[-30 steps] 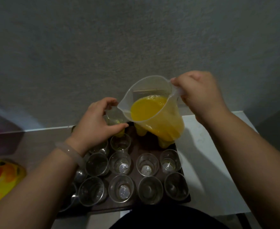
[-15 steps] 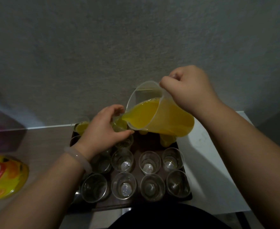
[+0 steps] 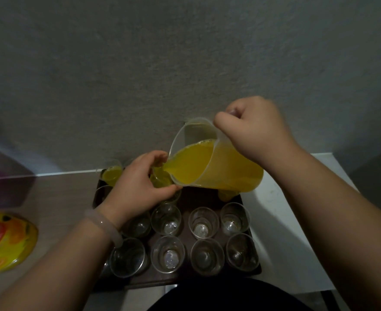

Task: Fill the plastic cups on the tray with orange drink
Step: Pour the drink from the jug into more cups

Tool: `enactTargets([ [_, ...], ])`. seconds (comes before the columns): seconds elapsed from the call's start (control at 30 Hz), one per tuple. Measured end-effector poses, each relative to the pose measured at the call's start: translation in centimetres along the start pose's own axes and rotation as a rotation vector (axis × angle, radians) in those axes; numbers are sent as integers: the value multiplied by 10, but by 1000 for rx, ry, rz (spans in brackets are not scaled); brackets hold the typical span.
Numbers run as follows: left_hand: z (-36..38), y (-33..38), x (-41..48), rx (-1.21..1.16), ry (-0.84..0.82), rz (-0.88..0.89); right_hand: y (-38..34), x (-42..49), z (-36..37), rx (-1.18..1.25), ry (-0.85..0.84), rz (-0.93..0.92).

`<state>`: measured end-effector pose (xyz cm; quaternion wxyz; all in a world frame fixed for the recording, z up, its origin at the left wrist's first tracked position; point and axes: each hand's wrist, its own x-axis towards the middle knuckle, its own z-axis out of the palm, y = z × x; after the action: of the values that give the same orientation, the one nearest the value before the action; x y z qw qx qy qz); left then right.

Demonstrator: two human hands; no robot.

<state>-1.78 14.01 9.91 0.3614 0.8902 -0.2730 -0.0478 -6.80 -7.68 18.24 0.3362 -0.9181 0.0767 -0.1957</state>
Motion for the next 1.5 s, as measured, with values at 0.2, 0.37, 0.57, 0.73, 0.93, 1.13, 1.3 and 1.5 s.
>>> enactTargets([
  [0.2, 3, -2, -4, -36, -16, -12, -4, -4, -1, -34, -27, 15],
  [0.37, 6, -4, -7, -51, -1, 2, -12, -7, -4, -75, -42, 2],
  [0.57, 6, -4, -8, -52, 18, 1, -15, -7, -6, -87, -41, -1],
  [0.73, 5, -1, -9, -55, 24, -2, -18, -8, -8, -82, -36, 0],
  [0.93, 5, 0, -10, -51, 28, -1, -18, -8, -7, -92, -22, -1],
  [1.13, 5, 2, -9, -43, 4, -9, -22, -9, -9, -111, -14, -7],
  [1.3, 5, 3, -8, -41, -5, -15, -21, -9, -9, -129, -11, -16],
  [1.5, 5, 1, -9, -40, 7, -7, -17, -11, -8, -106, -16, -20],
])
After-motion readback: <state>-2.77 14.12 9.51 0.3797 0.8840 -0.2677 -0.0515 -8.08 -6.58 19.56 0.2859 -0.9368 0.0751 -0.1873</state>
